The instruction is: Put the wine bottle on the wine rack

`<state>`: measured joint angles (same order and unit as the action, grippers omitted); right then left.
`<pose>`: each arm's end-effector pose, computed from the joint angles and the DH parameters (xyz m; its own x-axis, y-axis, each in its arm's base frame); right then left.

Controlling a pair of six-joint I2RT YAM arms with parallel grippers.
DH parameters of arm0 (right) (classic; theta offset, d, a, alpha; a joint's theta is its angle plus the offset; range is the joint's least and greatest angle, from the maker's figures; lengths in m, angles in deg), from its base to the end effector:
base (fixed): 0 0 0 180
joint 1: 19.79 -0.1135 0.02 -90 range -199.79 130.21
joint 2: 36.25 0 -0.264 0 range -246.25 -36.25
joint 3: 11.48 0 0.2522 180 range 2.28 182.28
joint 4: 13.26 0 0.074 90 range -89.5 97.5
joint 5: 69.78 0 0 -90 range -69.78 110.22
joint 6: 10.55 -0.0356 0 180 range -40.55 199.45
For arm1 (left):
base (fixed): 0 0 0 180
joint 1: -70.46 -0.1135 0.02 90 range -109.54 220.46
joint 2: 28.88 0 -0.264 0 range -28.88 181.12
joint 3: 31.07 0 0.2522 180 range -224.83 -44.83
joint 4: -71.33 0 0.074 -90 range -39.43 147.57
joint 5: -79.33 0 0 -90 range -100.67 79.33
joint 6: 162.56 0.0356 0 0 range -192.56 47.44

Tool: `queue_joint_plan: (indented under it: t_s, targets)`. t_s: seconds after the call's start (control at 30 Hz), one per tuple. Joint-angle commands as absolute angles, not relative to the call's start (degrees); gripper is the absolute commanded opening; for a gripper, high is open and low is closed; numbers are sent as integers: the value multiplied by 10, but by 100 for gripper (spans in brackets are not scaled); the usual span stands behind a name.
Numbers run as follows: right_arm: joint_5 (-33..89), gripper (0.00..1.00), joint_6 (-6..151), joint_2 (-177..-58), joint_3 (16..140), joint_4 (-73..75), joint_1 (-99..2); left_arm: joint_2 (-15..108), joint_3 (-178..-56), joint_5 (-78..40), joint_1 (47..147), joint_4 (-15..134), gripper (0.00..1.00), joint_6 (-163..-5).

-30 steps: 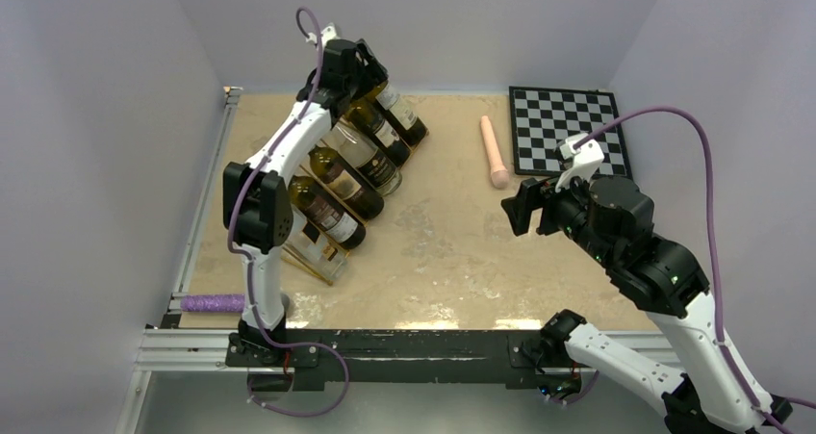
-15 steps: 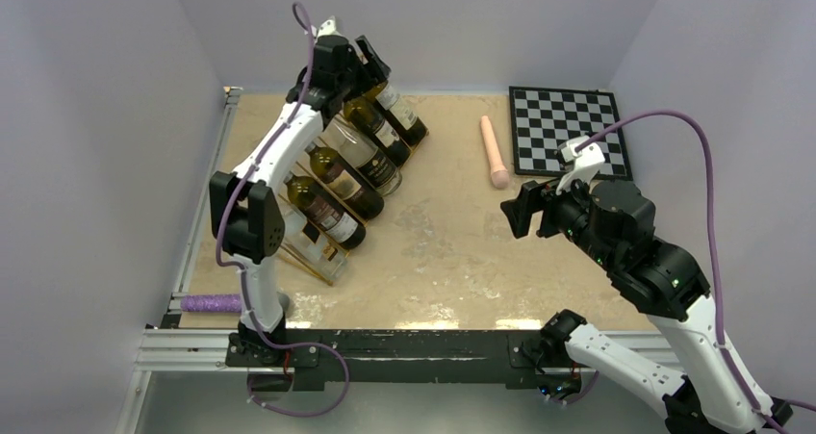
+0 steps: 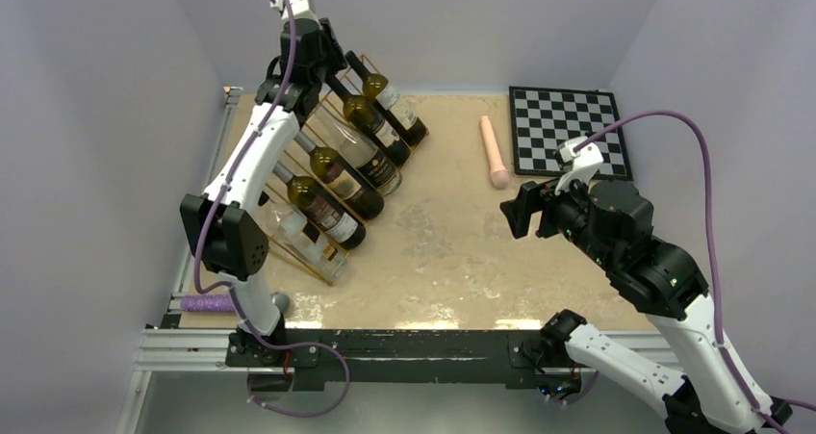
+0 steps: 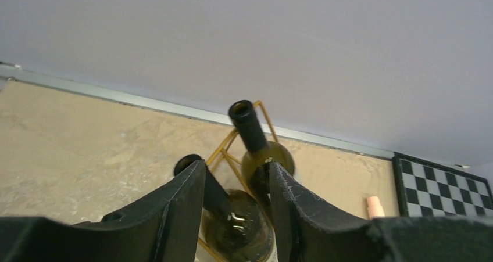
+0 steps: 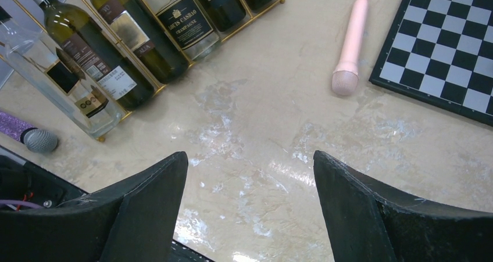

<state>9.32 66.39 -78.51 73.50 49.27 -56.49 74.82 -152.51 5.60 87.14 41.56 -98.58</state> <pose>0.0941 0.0618 0.4252 -0.3651 0.0046 -0.9310 -0.3713 0.9163 0.1502 0.4134 -0.1134 0.4243 -0.1851 -0.3841 -0.9045 -0.0759 0.9233 -0.3766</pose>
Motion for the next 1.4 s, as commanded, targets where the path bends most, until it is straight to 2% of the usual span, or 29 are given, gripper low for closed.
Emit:
queue_joint_plan:
  t_s: [0.0,0.23,0.33,0.53,0.67,0.77,1.0,1.07,1.2,1.37]
  targets:
    - [94,83,661,-787,736,468,-565,778,-1559,61,833,375,47,-967]
    - [92,83,663,-791,736,470,-565,830,-1585,-51,801,376,44,-961]
    - [92,83,663,-794,736,470,-565,860,-1606,-61,800,354,42,-957]
    - [93,83,661,-795,735,471,-565,862,-1554,-117,799,390,36,-957]
    - [95,83,659,-796,735,472,-565,856,-1534,-111,799,393,36,-960]
    - [96,83,658,-795,736,472,-564,844,-1527,-74,799,391,43,-959]
    - [94,83,650,-798,743,476,-565,806,-1542,-23,798,394,84,-937]
    - [93,83,647,-800,745,479,-565,795,-1552,-13,798,388,92,-931]
    - [91,83,641,-796,745,481,-565,755,-1545,-8,798,388,95,-928]
    - [95,83,636,-793,749,486,-565,715,-1512,-70,798,439,95,-918]
